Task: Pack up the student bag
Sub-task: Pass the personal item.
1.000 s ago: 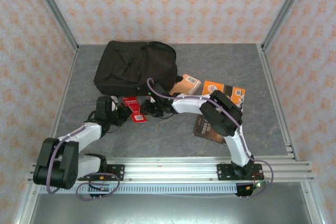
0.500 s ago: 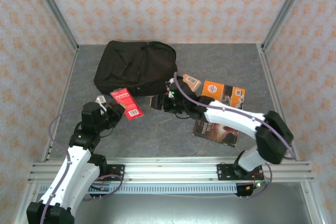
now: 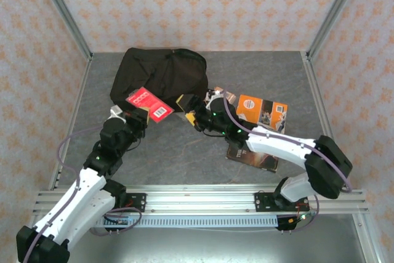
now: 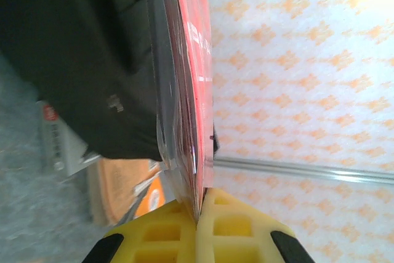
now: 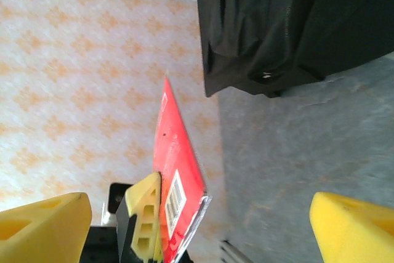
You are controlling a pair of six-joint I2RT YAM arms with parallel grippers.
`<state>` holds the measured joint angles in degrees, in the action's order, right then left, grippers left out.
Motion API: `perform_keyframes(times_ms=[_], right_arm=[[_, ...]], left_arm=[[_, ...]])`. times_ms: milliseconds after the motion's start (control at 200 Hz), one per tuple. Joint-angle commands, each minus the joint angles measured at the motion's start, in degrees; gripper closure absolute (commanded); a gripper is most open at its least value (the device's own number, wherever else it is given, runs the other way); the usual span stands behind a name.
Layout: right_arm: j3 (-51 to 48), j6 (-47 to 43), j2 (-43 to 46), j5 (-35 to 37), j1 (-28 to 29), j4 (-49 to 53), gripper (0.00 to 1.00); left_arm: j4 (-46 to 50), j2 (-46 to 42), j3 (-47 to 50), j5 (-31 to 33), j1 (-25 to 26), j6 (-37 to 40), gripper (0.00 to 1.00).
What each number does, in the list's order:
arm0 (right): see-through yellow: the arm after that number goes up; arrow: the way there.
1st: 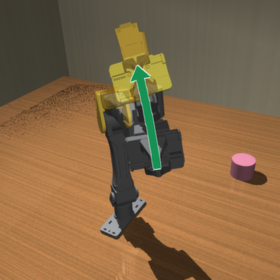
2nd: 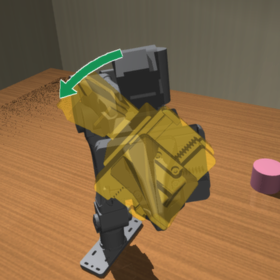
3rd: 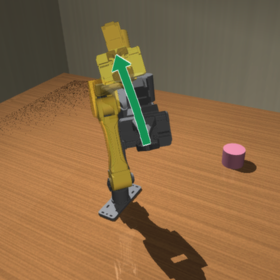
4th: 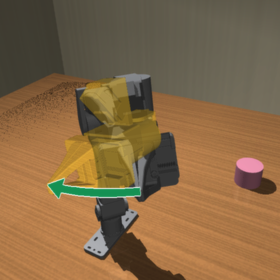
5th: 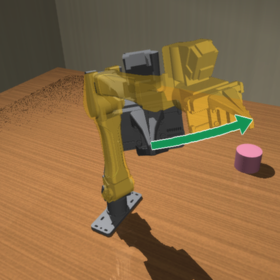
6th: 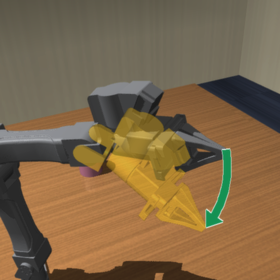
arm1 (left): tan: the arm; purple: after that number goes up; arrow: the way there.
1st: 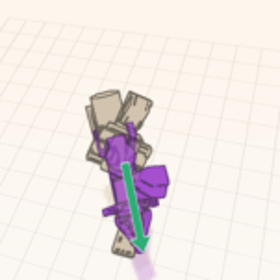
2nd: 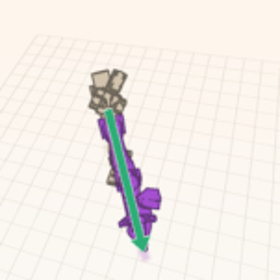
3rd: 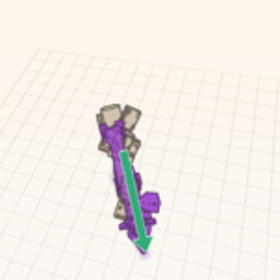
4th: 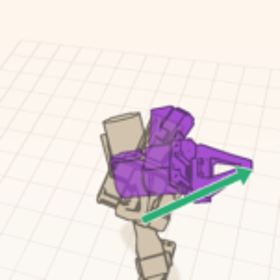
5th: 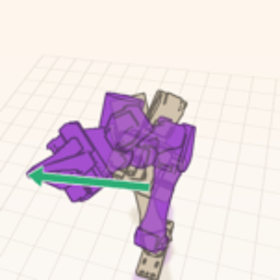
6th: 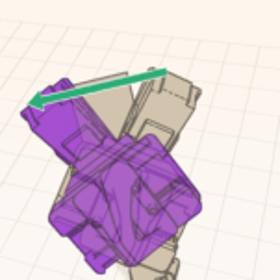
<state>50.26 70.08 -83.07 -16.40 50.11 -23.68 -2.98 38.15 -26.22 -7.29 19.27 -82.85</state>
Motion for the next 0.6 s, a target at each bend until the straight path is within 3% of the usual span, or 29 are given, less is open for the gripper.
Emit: perform_keyframes(times_ms=[0, 140, 360, 591], right_arm=[[3.72, 7.27, -4.93, 0.77, 0.33, -9.71, 0.10], [7.20, 7.93, -9.20, 2.38, 1.51, -10.69, 0.16], [12.81, 6.74, -14.66, 2.56, 3.04, -13.31, 0.33], [16.07, 5.70, -17.70, 2.74, 3.41, -14.11, 0.68]], left_arm=[[-7.27, 2.64, -2.71, 5.09, 1.02, -2.57, 1.00], [-7.79, 3.86, -4.87, 5.68, 2.08, -1.30, 1.00], [-6.52, 3.16, -5.22, 7.29, 3.58, -0.17, 1.00], [-6.67, 3.42, -4.43, 6.26, 3.58, -0.15, 1.00]])
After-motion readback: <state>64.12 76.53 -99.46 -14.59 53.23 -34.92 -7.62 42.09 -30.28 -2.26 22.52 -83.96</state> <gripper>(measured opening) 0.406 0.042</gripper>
